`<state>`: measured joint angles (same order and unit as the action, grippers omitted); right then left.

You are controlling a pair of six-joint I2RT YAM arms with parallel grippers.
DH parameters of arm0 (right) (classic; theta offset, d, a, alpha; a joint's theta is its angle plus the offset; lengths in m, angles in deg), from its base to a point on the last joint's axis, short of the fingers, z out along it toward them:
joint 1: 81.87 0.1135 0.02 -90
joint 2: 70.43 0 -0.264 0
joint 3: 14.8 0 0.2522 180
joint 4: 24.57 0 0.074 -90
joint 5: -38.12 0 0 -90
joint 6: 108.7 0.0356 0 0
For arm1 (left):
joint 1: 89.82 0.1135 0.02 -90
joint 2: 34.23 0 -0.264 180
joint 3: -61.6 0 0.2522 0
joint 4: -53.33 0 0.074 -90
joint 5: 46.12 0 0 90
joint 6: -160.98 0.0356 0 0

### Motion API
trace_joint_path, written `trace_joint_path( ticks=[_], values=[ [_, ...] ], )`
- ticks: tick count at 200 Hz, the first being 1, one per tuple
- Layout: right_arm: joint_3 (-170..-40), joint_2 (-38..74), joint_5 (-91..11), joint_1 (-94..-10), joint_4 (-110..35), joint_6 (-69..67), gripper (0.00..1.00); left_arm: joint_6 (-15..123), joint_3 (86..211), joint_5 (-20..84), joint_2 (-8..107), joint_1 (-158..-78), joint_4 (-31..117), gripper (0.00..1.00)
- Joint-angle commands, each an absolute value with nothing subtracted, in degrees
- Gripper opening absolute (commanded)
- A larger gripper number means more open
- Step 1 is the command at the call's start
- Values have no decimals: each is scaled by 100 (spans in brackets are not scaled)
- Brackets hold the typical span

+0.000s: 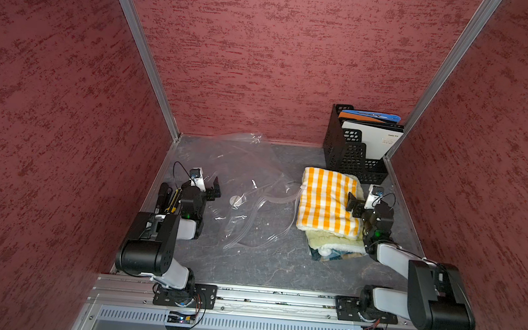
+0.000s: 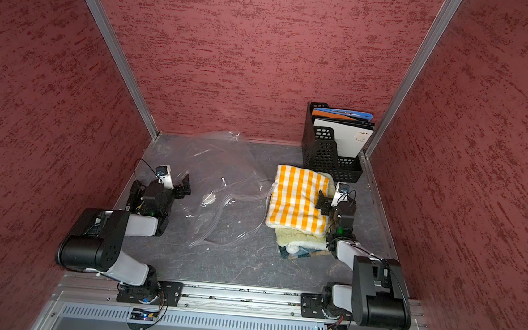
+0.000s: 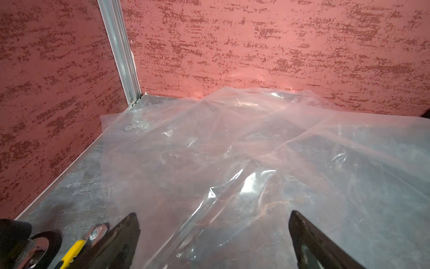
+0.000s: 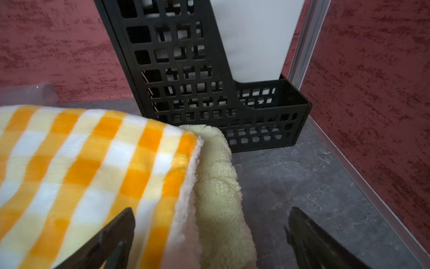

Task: Take the blanket out of the vacuum bag
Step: Place the blanket at the center of the board, then reset both arms

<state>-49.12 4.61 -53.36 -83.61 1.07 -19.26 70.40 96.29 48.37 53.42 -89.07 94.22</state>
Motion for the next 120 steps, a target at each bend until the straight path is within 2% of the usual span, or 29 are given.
trace_joint_path(
  ticks=[1,57,63,84,95,112,120],
  values=[
    [-5357,660,-4988,-8301,-446,-2447,99,7030,9663,4654,5317,-8855,9107,99],
    [-4817,455,-4606,-8293,564,-2054,99,7041,9654,4670,5343,-8855,9162,100],
    [-4784,665,-4648,-8293,820,-1959,99,7041,9655,4670,5339,-8859,9159,99],
    [-4384,2015,-4627,-8216,3024,-2000,99,7046,9655,4681,5343,-8865,9169,99],
    [-4363,1606,-4900,-8187,2403,-1964,99,7057,9655,4684,5346,-8874,9170,99],
    [-4481,1866,-4915,-8187,2592,-1969,99,7065,9655,4704,5344,-8891,9168,99],
    [-4746,1724,-5010,-8186,1863,-1920,99,7068,9657,4702,5352,-8888,9165,99]
  ],
)
